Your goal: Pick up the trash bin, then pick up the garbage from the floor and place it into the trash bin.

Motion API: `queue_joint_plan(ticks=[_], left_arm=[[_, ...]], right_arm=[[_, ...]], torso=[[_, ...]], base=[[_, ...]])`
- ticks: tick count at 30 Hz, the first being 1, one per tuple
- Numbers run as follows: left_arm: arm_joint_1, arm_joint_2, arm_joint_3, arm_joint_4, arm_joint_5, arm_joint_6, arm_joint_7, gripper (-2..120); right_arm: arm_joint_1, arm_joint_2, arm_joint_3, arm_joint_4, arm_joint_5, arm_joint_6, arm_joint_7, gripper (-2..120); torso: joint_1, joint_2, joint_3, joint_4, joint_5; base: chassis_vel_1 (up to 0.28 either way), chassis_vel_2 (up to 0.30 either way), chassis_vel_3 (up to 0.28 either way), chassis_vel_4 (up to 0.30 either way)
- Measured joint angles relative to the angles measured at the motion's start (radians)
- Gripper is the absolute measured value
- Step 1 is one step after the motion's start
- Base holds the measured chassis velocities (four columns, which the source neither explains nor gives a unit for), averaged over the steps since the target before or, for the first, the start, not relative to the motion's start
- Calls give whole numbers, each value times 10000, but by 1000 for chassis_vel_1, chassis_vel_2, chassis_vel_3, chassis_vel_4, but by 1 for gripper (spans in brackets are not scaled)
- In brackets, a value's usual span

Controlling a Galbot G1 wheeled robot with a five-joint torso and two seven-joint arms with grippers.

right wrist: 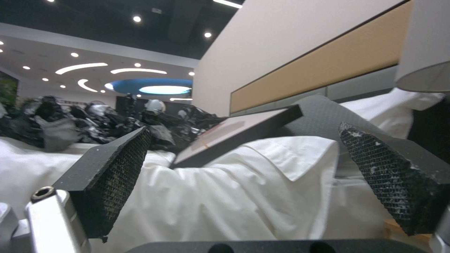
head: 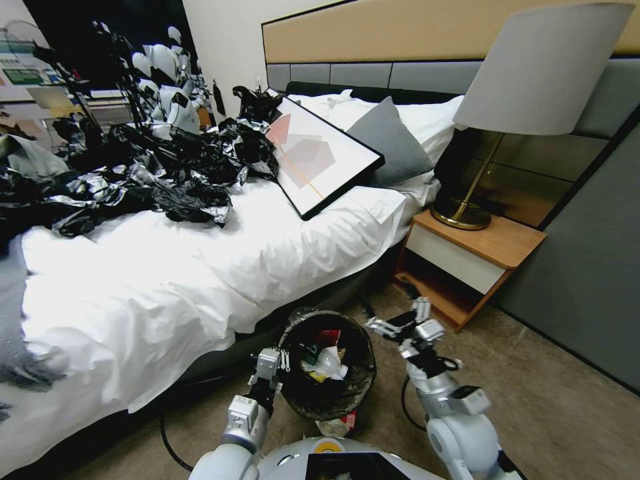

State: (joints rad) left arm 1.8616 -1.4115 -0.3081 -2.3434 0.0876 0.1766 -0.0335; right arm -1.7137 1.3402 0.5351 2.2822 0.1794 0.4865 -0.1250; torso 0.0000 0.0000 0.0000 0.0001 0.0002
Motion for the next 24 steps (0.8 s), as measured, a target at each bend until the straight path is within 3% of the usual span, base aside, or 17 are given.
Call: queue_joint_plan(ticks=[11,24], left_arm=[[-59,-32,-81,-37,-139,15,-9,1],[-12,-77,-110,-104,-138,16,-12,1]], right_arm=[[-353,398,539,-1142,241,798,-93,100],[-304,547,425,-1644,229,969,-227,100]], torso=[[0,0,0,-1,-1],[0,-1,0,-1,-3]], base=[[0,0,0,0],[0,0,0,0]])
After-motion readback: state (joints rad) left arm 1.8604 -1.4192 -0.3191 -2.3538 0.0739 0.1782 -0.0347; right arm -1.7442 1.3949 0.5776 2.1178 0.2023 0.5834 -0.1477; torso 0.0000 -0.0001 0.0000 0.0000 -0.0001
